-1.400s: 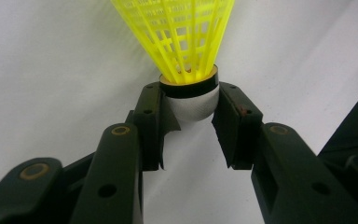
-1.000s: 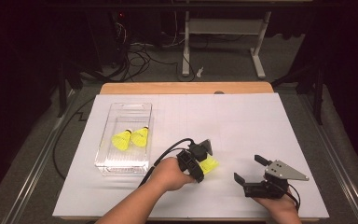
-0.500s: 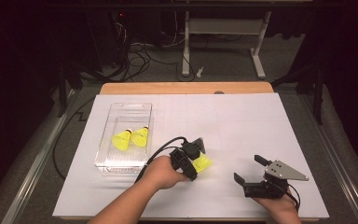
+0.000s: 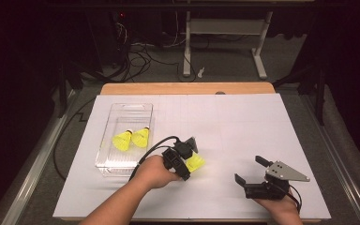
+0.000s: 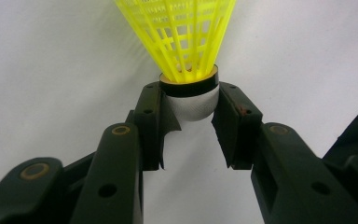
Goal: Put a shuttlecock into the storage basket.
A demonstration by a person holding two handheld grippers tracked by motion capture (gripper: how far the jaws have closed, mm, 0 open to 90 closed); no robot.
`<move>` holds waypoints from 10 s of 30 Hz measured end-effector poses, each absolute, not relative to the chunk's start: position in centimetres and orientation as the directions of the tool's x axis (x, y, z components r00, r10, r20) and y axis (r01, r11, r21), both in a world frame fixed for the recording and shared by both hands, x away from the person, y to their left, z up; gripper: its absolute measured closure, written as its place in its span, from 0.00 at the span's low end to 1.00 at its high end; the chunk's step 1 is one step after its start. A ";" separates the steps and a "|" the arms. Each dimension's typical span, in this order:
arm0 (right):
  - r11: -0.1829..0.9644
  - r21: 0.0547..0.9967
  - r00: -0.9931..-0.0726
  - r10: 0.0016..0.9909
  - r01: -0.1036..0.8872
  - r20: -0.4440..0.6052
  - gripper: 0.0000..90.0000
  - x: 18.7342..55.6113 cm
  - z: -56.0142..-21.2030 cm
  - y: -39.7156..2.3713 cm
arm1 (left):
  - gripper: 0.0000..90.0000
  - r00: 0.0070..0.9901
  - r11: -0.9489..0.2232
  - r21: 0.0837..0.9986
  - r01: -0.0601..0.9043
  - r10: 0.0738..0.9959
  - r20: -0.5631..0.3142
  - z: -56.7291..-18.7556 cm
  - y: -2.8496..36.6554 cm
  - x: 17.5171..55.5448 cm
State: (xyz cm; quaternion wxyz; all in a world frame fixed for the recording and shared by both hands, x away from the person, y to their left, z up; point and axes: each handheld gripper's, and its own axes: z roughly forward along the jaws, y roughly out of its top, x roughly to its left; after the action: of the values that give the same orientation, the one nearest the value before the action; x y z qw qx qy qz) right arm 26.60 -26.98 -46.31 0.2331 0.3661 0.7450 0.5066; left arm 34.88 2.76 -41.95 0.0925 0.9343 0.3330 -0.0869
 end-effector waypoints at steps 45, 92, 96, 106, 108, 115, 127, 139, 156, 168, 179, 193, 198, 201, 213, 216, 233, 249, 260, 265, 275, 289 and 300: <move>0.221 0.924 -0.623 0.782 0.313 0.025 0.00 26.6 -46.4 -26.9 | 0.72 0.754 -0.753 0.120 0.647 0.608 -0.247 -40.3 6.2 34.9; 0.222 0.922 -0.628 0.778 0.317 0.029 0.00 26.6 -46.5 -26.7 | 0.72 0.736 -0.733 0.110 0.671 0.640 -0.219 -33.7 10.8 36.6; 0.222 0.922 -0.628 0.778 0.317 0.029 0.00 26.6 -46.5 -26.8 | 0.72 0.732 -0.730 0.108 0.675 0.645 -0.220 -33.6 11.5 36.6; 0.221 0.923 -0.627 0.778 0.316 0.029 0.00 26.6 -46.5 -26.8 | 0.72 0.708 -0.706 0.105 0.701 0.670 -0.224 -33.5 13.3 36.8; 0.221 0.923 -0.627 0.778 0.316 0.029 0.00 26.6 -46.5 -26.7 | 0.72 0.706 -0.703 0.105 0.703 0.672 -0.222 -33.5 13.7 36.8; 0.222 0.922 -0.627 0.779 0.317 0.028 0.00 26.6 -46.5 -26.7 | 0.72 0.694 -0.691 0.102 0.715 0.686 -0.216 -33.4 15.3 36.9; 0.226 0.921 -0.628 0.778 0.317 0.026 0.00 26.6 -46.5 -26.6 | 0.72 0.657 -0.657 0.079 0.749 0.724 -0.211 -34.3 18.0 37.1; 0.226 0.921 -0.628 0.778 0.317 0.025 0.00 26.6 -46.5 -26.7 | 0.72 0.620 -0.622 0.065 0.780 0.756 -0.210 -35.1 20.6 37.1; 0.227 0.920 -0.626 0.779 0.320 0.025 0.00 26.6 -46.6 -26.6 | 0.72 0.572 -0.578 0.035 0.815 0.794 -0.208 -36.2 23.8 36.8; 0.227 0.920 -0.626 0.780 0.321 0.026 0.00 26.7 -46.6 -26.6 | 0.72 0.563 -0.569 0.030 0.822 0.803 -0.197 -36.3 24.4 36.8; 0.226 0.920 -0.626 0.779 0.321 0.028 0.00 26.7 -46.6 -26.6 | 0.72 0.569 -0.579 0.009 0.815 0.799 -0.196 -36.8 24.4 36.9; 0.226 0.919 -0.626 0.780 0.324 0.029 0.00 26.7 -46.6 -26.6 | 0.72 0.549 -0.566 -0.017 0.824 0.806 -0.220 -38.1 24.7 37.2; 0.226 0.919 -0.626 0.780 0.323 0.028 0.00 26.7 -46.6 -26.6 | 0.72 0.539 -0.559 -0.026 0.829 0.811 -0.228 -38.6 24.8 37.3; 0.226 0.919 -0.625 0.780 0.324 0.028 0.00 26.7 -46.7 -26.6 | 0.72 0.534 -0.553 -0.026 0.833 0.814 -0.231 -38.9 24.9 37.4; 0.226 0.919 -0.625 0.780 0.323 0.028 0.00 26.7 -46.6 -26.7 | 0.72 0.524 -0.545 -0.033 0.838 0.820 -0.232 -39.7 24.6 37.5; 0.226 0.919 -0.625 0.780 0.323 0.028 0.00 26.7 -46.6 -26.7 | 0.72 0.524 -0.543 -0.032 0.839 0.822 -0.224 -39.8 24.5 37.5; 0.226 0.920 -0.626 0.780 0.321 0.027 0.00 26.7 -46.6 -26.7 | 0.62 0.526 -0.547 -0.037 0.836 0.819 -0.229 -39.6 24.5 37.4; 0.221 0.922 -0.625 0.780 0.319 0.029 0.00 26.6 -46.5 -26.8 | 0.45 0.521 -0.539 -0.011 0.842 0.819 -0.241 -39.2 24.1 37.5; 0.219 0.923 -0.625 0.780 0.318 0.030 0.00 26.6 -46.5 -26.8 | 0.37 0.532 -0.545 0.006 0.839 0.817 -0.221 -38.0 23.6 37.7; 0.219 0.923 -0.625 0.780 0.315 0.028 0.00 26.6 -46.5 -26.8 | 0.33 0.533 -0.543 0.015 0.840 0.819 -0.211 -37.5 23.3 37.7; 0.216 0.924 -0.624 0.781 0.315 0.030 0.00 26.6 -46.4 -26.9 | 0.23 0.527 -0.533 0.024 0.846 0.827 -0.193 -36.7 23.1 37.8; 0.215 0.925 -0.624 0.781 0.313 0.029 0.00 26.5 -46.3 -26.8 | 0.01 0.519 -0.521 0.042 0.853 0.834 -0.186 -36.0 22.9 37.8; 0.217 0.925 -0.624 0.781 0.312 0.027 0.00 26.5 -46.4 -26.8 | 0.01 0.521 -0.514 0.091 0.853 0.831 -0.195 -35.8 22.8 37.7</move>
State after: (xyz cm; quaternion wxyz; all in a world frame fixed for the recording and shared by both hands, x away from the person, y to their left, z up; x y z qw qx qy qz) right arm 26.52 -26.83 -46.35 0.2313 0.3667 0.7449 0.5071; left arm 37.67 22.76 -35.83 0.0877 0.8678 0.4851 -0.0631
